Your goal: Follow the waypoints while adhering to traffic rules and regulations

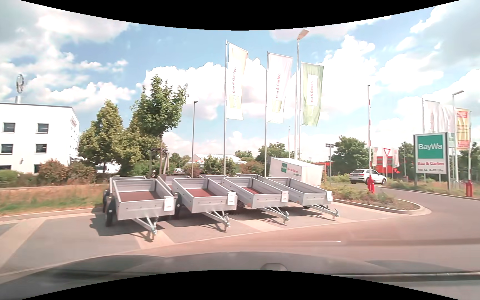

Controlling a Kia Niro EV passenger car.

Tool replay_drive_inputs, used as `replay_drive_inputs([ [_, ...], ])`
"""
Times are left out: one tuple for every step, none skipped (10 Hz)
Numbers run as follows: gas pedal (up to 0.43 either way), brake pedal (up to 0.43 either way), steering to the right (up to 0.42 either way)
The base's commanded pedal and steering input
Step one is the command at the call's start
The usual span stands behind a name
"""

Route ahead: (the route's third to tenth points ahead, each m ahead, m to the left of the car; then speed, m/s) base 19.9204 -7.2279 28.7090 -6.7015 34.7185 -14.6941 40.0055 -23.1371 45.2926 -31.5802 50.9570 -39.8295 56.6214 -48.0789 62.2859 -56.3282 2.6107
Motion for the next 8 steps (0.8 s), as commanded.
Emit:
replay_drive_inputs([
  [0.087,0.000,0.777],
  [0.087,0.000,0.779],
  [0.087,0.000,0.779],
  [0.079,0.000,0.779],
  [0.067,0.000,0.779],
  [0.067,0.000,0.779],
  [0.067,0.000,0.779],
  [0.067,0.000,0.779],
])
